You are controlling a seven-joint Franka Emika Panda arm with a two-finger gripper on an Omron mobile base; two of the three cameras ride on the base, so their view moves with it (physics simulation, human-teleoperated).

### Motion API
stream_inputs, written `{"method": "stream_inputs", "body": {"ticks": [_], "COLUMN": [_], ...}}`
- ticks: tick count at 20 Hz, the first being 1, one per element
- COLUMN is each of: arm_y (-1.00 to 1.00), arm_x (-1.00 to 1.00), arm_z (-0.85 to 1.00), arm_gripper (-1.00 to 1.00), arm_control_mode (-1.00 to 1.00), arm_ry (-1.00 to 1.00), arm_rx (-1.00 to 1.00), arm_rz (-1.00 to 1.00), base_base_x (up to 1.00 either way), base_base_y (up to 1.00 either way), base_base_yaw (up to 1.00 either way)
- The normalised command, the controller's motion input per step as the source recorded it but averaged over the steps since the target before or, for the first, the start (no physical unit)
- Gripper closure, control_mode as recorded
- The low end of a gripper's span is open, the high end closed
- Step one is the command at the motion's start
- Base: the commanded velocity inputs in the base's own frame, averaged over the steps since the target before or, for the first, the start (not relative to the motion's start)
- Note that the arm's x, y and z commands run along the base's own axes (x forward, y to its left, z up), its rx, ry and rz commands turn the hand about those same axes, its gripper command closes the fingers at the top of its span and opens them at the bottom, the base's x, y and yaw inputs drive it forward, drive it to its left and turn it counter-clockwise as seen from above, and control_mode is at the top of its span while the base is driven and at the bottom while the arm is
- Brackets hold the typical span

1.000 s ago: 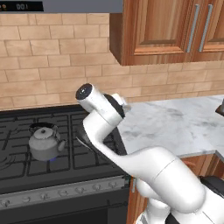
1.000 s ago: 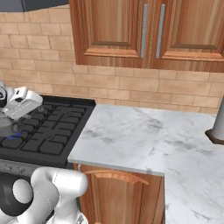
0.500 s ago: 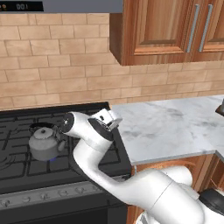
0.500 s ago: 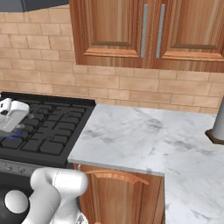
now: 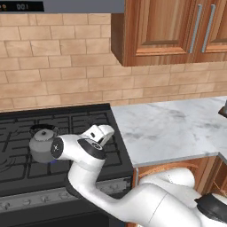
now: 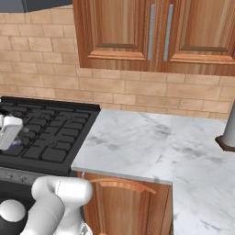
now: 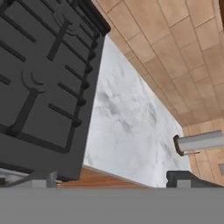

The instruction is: The kettle is done boiling. Turn off the stove, then wait for 300 timesteps before moving the kettle to the dining table.

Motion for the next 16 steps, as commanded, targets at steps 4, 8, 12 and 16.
{"method": "stream_inputs", "body": {"ticks": [4,8,12,16], "arm_y": [0.36,0.33,0.38,0.36], "arm_x": [-0.03,-0.13,-0.1,-0.31], "arm_z": [-0.52,-0.49,-0.42,-0.31], "arm_gripper": [-1.0,-1.0,-1.0,-1.0], "arm_control_mode": [-1.0,-1.0,-1.0,-1.0], "arm_ry": [-0.01,-0.04,-0.02,-0.04], "arm_rx": [-0.05,-0.04,-0.03,-0.03], "arm_rz": [0.02,0.0,0.03,0.03], "base_base_x": [0.0,0.0,0.0,0.0], "base_base_y": [0.0,0.0,0.0,0.0], "base_base_yaw": [0.0,0.0,0.0,0.0]}}
